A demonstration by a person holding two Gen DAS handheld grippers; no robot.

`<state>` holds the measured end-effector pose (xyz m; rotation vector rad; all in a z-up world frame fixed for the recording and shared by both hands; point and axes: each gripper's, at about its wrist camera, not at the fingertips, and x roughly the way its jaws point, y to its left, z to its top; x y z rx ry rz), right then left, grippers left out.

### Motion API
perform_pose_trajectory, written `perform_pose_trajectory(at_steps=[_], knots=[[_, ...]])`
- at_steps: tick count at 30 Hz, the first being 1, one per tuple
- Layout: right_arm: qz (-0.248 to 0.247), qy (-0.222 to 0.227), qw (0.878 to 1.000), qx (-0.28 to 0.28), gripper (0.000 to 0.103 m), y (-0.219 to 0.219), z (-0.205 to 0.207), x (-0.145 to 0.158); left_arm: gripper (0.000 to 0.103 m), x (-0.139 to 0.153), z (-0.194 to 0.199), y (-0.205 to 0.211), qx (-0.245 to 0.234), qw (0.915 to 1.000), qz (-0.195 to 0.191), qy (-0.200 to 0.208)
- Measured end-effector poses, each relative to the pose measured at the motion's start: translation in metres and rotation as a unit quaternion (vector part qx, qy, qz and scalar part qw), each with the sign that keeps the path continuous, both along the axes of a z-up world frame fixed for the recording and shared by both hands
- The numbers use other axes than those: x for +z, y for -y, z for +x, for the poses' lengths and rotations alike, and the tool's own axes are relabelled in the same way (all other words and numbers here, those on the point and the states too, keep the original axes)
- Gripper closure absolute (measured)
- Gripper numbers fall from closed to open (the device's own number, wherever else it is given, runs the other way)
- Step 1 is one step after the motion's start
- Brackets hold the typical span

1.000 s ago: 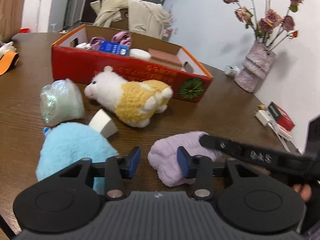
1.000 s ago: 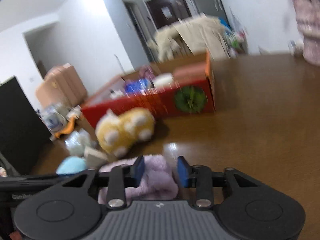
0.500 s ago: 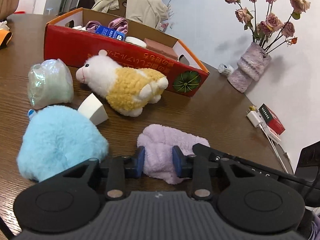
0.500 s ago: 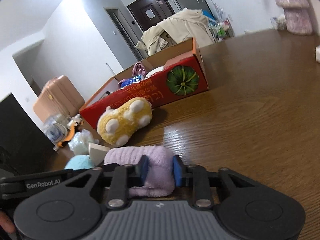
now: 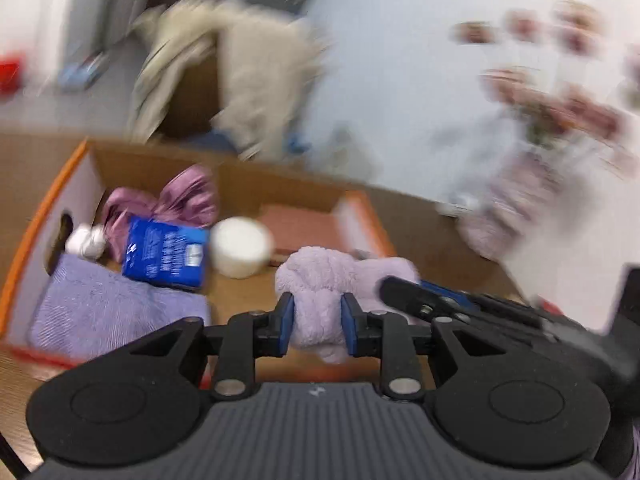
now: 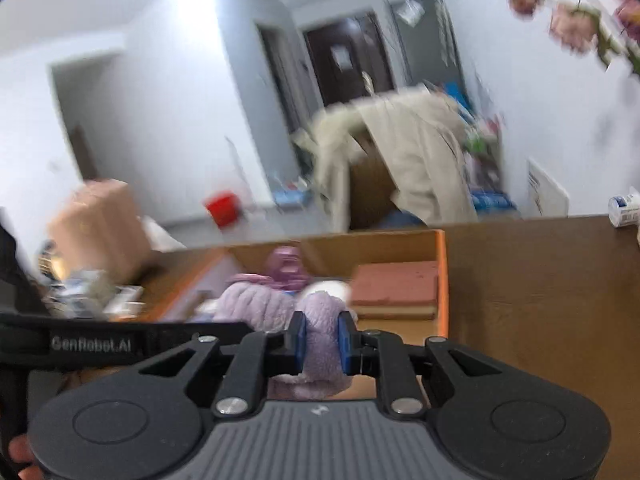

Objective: Organize soft objects
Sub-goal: 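Carry the lavender headband into the box and open both tools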

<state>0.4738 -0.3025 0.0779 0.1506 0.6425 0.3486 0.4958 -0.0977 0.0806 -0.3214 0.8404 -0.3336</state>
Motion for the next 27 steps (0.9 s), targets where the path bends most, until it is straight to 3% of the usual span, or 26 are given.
perform_pose_trajectory(at_steps=[3,6,10,12,19,21,23,27], knots=[[-0.035,-0.027,0.999,-0.017,0.087,-0.009,0.049,-0.023,0.089,-0.033,0.052,0.003,0.025,0.9984,0.001,-0.050],[-0.107,-0.034,0.993,-0.041,0.083,-0.022,0.073,-0.039,0.088,-0.051,0.080,0.014,0.003,0.9976,0.004,-0.069],[-0.153,-0.007,0.987,-0.048,0.078,-0.026,0.069,-0.044,0.067,-0.045,0.073,0.009,-0.006,0.9996,0.008,-0.027],[-0.156,0.005,0.987,-0.041,0.064,-0.029,0.064,-0.041,0.056,-0.032,0.062,0.001,-0.018,0.9997,0.015,0.002],[-0.122,0.047,0.991,-0.025,0.059,-0.012,0.030,0.017,0.042,0.027,0.010,-0.034,-0.014,0.9958,0.047,0.077],[-0.100,0.054,0.993,-0.019,0.048,-0.002,0.014,0.033,0.036,0.043,-0.014,-0.049,-0.011,0.9936,0.061,0.094],[-0.081,0.056,0.995,-0.017,0.046,0.009,-0.007,0.046,0.027,0.056,-0.038,-0.061,0.003,0.9911,0.078,0.108],[-0.081,0.075,0.994,-0.026,0.042,0.023,-0.057,0.066,0.021,0.077,-0.090,-0.087,0.021,0.9859,0.107,0.127]])
